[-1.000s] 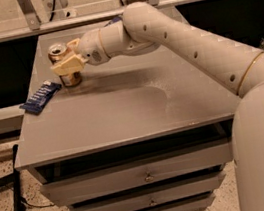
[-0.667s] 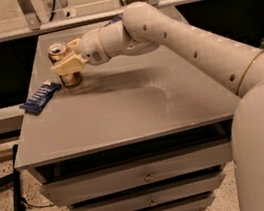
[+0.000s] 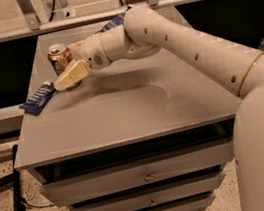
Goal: Move orange can near rxbar blueberry
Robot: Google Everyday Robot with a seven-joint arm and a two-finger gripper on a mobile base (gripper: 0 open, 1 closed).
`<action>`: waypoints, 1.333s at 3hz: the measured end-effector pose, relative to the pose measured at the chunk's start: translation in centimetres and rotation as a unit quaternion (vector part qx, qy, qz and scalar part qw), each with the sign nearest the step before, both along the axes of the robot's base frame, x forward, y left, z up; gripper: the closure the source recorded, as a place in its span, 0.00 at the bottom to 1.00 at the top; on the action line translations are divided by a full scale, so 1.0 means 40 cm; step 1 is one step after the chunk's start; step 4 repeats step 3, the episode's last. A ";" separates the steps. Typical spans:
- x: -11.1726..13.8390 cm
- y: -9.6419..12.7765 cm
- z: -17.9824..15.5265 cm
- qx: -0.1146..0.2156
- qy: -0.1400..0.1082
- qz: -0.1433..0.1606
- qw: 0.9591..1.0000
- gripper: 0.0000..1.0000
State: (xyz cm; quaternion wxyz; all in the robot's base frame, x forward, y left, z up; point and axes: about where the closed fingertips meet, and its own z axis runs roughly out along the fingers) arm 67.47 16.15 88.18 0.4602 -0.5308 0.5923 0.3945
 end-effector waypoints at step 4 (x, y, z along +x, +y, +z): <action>-0.125 -0.342 0.140 0.035 -0.084 -0.097 0.991 0.00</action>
Offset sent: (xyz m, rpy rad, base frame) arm -0.0408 -0.2302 0.0484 0.0762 -0.1606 -0.2751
